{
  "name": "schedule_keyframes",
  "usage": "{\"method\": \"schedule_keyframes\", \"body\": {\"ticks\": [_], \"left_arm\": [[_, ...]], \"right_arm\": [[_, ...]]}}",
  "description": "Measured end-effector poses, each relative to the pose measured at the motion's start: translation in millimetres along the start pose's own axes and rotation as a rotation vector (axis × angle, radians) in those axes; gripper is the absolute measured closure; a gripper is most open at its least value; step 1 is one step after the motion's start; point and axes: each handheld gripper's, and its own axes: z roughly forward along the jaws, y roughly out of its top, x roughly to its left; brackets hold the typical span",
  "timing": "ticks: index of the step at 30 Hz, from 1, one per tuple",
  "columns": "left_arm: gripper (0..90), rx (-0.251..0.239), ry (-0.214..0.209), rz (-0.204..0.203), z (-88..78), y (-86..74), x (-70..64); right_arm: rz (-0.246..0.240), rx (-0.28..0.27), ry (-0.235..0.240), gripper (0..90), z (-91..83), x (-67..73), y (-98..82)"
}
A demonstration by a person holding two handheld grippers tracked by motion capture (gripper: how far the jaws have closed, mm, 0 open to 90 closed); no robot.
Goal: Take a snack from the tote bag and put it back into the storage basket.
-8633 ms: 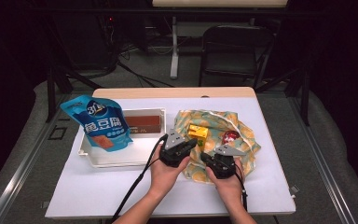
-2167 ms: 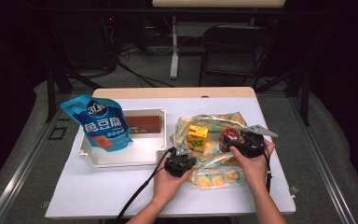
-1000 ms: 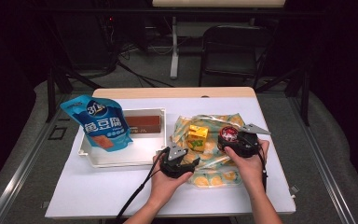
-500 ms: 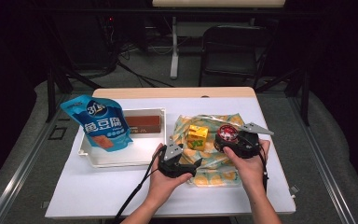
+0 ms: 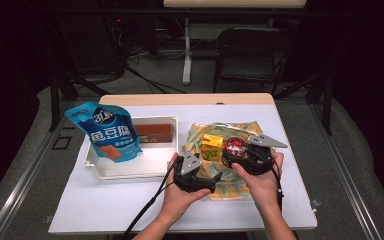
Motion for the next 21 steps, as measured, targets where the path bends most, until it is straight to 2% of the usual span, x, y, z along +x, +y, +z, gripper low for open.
{"method": "schedule_keyframes", "body": {"ticks": [5, 7, 8, 9, 10, 11, 16, 18, 21], "left_arm": [[3.0, -0.026, -0.003, 0.024, -4.3, 2.4, -6.4], [3.6, -0.043, 0.019, 0.03, -5.3, 2.8, -10.5], [3.9, -0.039, -0.003, 0.039, -6.4, 3.5, -10.4], [4.2, -0.042, -0.008, 0.04, -6.5, 4.0, -11.5], [4.4, -0.053, 0.012, 0.04, -6.0, 4.2, -13.6], [4.9, -0.05, -0.009, 0.046, -6.5, 4.9, -13.5], [6.4, -0.058, -0.028, 0.054, -5.4, 7.4, -15.0], [7.2, -0.061, -0.014, 0.057, -4.3, 7.8, -16.1], [8.2, -0.052, -0.035, 0.058, -2.4, 8.5, -14.5]], "right_arm": [[-0.002, 0.004, 0.016, 24.1, -2.2, 7.6, 1.0], [-0.006, 0.001, 0.02, 24.1, -3.6, 11.2, 2.1], [-0.005, 0.002, 0.024, 24.1, -3.9, 12.3, 2.4], [-0.005, 0.004, 0.026, 24.1, -4.2, 14.1, 2.6], [-0.008, 0.007, 0.028, 24.1, -4.4, 15.9, 2.8], [-0.009, 0.008, 0.028, 24.1, -4.0, 18.0, 2.7], [-0.023, 0.02, 0.04, 24.1, -3.0, 25.5, 2.7], [-0.025, 0.017, 0.05, 24.1, -2.0, 28.7, 2.1], [-0.03, 0.029, 0.062, 24.1, -1.0, 33.8, 1.7]]}}
